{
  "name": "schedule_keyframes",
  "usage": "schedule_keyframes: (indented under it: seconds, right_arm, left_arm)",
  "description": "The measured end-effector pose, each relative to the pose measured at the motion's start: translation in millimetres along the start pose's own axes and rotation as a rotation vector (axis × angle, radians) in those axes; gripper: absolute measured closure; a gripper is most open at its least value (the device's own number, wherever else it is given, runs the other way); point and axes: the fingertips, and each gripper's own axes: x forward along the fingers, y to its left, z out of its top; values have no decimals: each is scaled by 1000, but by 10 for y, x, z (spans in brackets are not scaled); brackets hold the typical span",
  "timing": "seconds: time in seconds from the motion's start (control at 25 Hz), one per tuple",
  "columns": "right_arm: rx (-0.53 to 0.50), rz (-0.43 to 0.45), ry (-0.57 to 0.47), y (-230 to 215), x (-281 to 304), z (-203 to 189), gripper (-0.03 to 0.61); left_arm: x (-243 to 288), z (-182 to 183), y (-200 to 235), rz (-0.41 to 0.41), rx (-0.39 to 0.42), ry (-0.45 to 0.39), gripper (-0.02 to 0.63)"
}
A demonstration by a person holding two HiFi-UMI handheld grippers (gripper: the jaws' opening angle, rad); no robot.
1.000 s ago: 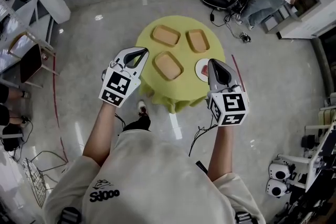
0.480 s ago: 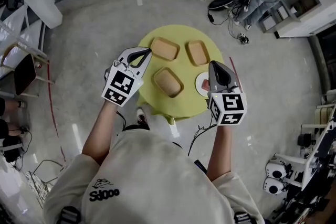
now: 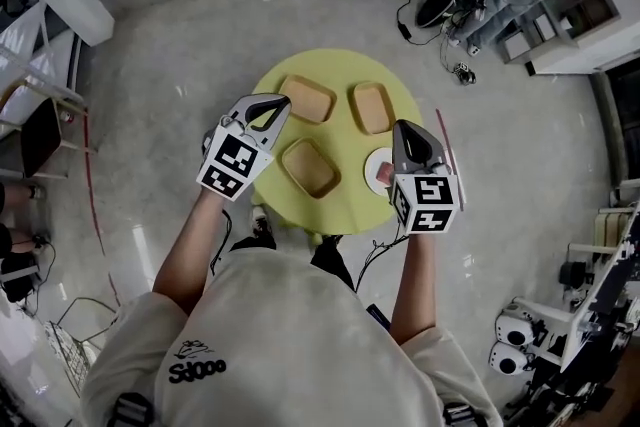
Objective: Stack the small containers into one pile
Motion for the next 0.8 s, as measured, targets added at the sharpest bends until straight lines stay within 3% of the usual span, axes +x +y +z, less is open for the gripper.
schedule_keyframes:
  seconds: [0.32, 0.52, 0.8]
  right_arm:
    - [27, 172, 107, -111, 581, -377, 545]
    - [116, 264, 195, -109, 991, -772, 513]
    - [130, 289, 345, -156, 1457, -1466, 489]
  left_arm:
    - [306, -310, 34, 66, -95, 96, 607]
    - [438, -480, 48, 94, -135, 139, 607]
    - [615, -664, 90, 110, -149, 197, 607]
